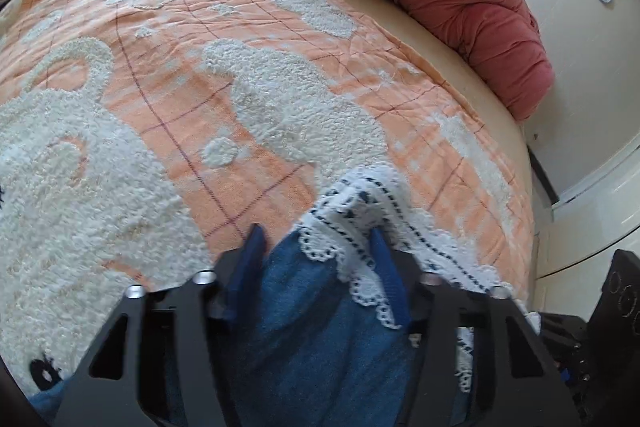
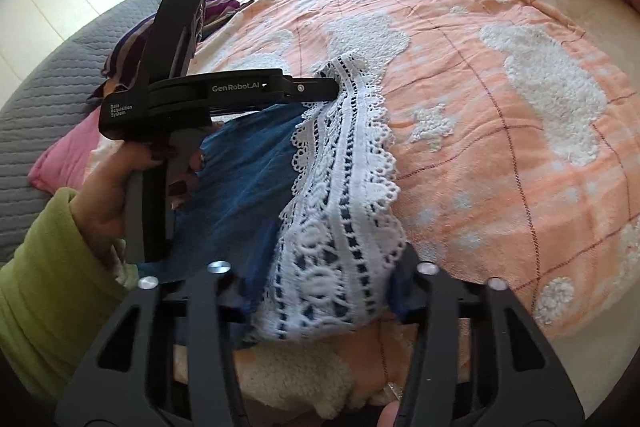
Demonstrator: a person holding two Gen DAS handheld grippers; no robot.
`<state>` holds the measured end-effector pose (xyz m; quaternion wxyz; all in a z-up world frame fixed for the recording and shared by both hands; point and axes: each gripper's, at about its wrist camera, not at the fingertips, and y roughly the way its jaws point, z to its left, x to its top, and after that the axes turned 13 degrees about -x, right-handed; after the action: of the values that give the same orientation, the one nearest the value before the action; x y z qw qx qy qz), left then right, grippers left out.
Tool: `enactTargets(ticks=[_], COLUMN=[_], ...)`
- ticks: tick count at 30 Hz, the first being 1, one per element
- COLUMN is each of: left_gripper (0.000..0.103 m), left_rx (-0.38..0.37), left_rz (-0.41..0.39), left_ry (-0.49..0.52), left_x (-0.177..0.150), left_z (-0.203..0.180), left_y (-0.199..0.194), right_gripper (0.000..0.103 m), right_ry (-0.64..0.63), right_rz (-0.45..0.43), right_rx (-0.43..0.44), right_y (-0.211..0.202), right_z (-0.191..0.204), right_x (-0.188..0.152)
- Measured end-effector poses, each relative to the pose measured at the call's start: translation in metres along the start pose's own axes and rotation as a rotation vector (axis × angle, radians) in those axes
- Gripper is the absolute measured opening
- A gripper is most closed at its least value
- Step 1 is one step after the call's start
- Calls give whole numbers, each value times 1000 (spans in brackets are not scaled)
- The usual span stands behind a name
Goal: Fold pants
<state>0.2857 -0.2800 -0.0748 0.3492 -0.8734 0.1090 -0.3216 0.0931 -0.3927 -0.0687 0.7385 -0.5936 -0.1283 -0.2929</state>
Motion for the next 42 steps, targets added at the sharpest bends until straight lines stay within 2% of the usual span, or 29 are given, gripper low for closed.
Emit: enactTargets(ticks=[5, 9, 14, 18, 25, 29, 31, 33, 37, 42], left_gripper=[24, 14, 14, 14, 14, 14, 14, 14, 14, 14], left_rx=[35, 5, -44, -57, -9, 29, 70, 80, 92, 64], left_rz=[-6, -60, -147, -208, -294, -313, -319, -340, -457, -588], left_ry=[34, 17, 8, 5, -24, -76, -138, -196, -264, -360], left_x=[-3, -6, -15, -26, -59, -85, -101, -116, -146, -184], left_z=[-10, -8, -13, -15, -6, 12, 27, 41, 60, 81], left_y=[-4, -21, -57, -94, -158, -179, -188, -199, -233, -274], right_gripper=[26, 24, 24, 24, 24, 24, 24, 24, 24, 25], right_ry=[-25, -28, -82, -185, -339, -437, -480, -512, -593, -782], right_rz=[-20, -32, -103, -159, -125, -74, -33, -7, -7, -60], right_rx=[48, 110, 193, 212, 280, 271, 264, 257, 243, 112], right_y=[-2, -3, -17, -33, -33, -15, -2, 5, 6, 8], right_z=[5, 6, 17, 47, 128, 164, 179, 189, 212, 244], right_x=[0, 1, -2, -7, -11, -25, -34, -39, -50, -80])
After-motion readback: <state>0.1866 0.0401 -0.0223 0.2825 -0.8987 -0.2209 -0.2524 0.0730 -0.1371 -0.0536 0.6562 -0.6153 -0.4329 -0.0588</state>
